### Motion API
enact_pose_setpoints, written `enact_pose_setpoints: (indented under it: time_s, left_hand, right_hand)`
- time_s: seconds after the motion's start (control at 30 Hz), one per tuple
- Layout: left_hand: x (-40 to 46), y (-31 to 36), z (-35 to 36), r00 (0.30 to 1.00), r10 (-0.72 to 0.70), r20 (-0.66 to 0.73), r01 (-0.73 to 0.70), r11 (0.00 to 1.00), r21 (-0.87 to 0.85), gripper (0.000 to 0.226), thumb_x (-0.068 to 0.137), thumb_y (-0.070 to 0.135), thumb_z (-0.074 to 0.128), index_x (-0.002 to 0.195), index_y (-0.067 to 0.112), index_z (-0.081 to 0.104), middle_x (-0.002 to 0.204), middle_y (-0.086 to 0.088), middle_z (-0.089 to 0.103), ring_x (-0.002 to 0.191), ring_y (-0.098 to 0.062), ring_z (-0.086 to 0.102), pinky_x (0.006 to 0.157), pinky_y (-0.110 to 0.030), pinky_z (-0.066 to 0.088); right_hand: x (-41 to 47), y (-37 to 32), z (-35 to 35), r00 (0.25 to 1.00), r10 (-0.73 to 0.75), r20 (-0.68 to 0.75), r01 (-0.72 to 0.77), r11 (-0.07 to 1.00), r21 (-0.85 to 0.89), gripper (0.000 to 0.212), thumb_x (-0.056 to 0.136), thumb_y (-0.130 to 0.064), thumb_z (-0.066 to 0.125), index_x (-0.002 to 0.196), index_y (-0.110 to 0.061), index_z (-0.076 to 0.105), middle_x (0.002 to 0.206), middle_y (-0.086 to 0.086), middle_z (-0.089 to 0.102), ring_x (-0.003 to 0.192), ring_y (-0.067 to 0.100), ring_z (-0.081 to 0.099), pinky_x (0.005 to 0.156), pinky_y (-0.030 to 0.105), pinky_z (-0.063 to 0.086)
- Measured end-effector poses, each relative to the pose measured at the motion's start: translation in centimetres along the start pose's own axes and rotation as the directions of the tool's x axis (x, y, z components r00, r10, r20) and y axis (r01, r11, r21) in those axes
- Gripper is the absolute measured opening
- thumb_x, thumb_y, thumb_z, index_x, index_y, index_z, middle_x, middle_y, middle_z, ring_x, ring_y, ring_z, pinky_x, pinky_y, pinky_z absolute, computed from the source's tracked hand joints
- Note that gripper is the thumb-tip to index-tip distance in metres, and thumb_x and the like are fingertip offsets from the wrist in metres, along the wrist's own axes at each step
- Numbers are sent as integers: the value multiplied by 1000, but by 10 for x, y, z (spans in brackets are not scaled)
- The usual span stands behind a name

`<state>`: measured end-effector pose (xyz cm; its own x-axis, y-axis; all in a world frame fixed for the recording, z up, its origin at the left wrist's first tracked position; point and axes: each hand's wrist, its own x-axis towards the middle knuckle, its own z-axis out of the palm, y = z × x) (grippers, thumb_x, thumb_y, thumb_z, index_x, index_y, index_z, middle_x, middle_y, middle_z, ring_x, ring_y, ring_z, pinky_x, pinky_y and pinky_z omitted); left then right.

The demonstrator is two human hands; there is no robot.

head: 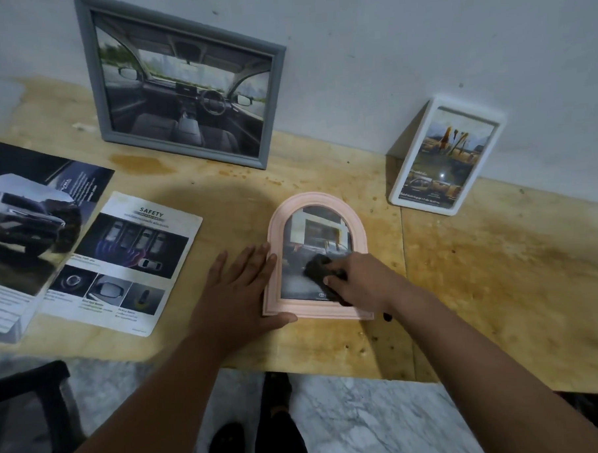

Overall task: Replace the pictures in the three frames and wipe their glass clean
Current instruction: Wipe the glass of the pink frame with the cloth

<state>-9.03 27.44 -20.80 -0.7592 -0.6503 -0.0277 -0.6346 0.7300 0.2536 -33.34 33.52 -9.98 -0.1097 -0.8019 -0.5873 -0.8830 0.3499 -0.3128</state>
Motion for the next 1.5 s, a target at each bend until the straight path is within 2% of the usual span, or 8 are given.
enact_pose_setpoints:
  time_s: [0.2, 0.4, 0.67, 0.87, 1.07, 1.27, 1.4, 1.5]
  left_hand:
    - [-2, 1, 0, 1000, 0, -24, 0, 1000, 12, 112, 83, 95, 27, 163, 17, 26, 172, -3, 13, 160, -23, 12, 126, -60, 14]
    - [-2, 0, 1, 1000, 1, -31, -1, 1000, 20, 111, 84, 94, 30, 164, 18, 24, 173, -2, 11, 160, -22, 11, 126, -59, 13]
    - [-2, 1, 1, 999, 6, -33, -5, 1000, 11, 110, 84, 94, 27, 164, 19, 22, 173, -1, 9, 160, -21, 9, 127, -57, 10]
    - [-1, 1, 1, 1000, -8, -6, 8, 1000, 25, 112, 82, 95, 27, 164, 19, 22, 173, -1, 9, 160, -20, 8, 127, -57, 9]
    - [-1, 0, 1, 1000, -5, -23, 6, 1000, 26, 111, 83, 94, 29, 164, 18, 24, 173, -1, 11, 160, -20, 8, 127, -58, 12]
    - [-2, 0, 2, 999, 4, -39, -3, 1000, 23, 109, 85, 93, 30, 163, 17, 27, 173, -3, 13, 160, -21, 11, 125, -60, 16]
    - [-1, 0, 2, 999, 6, -41, -5, 1000, 19, 111, 83, 94, 29, 162, 17, 29, 172, -3, 15, 160, -21, 13, 125, -61, 18]
    - [0, 1, 1, 999, 2, -35, -1, 1000, 23, 112, 82, 95, 29, 162, 17, 29, 172, -3, 15, 160, -22, 13, 125, -61, 16]
  right_hand:
    - [39, 0, -38, 912, 80, -403, -16, 987, 160, 30, 102, -28, 55, 126, -21, 71, 106, 12, 75, 95, 32, 68, 83, 36, 54]
    - [40, -1, 4, 916, 93, -391, -68, 995, 77, 31, 103, -27, 50, 124, -13, 69, 104, 18, 72, 95, 39, 66, 75, 36, 50]
    - [-1, 7, 25, 956, 100, -274, -74, 992, 104, 29, 103, -26, 50, 123, -18, 69, 90, 10, 70, 72, 24, 55, 57, 29, 38]
    - [-8, 11, -6, 993, 116, 30, -120, 977, 176, 22, 102, -27, 57, 113, -18, 73, 90, 7, 73, 79, 23, 69, 73, 36, 57]
    - [39, 5, -31, 905, 161, -393, -94, 978, 185, 27, 102, -27, 54, 120, -18, 73, 98, 10, 73, 91, 29, 67, 74, 30, 48]
    - [29, 0, 5, 932, 102, -347, -97, 995, 32, 31, 102, -28, 50, 122, -15, 70, 104, 15, 73, 92, 35, 65, 77, 37, 53]
    - [9, 2, 9, 980, 106, -166, -113, 993, -31, 29, 102, -28, 52, 117, -13, 72, 86, 9, 64, 76, 26, 58, 65, 31, 45]
    - [10, 3, -12, 991, 120, -61, -118, 992, 32, 30, 101, -30, 55, 120, -13, 72, 92, 8, 70, 81, 23, 66, 73, 35, 55]
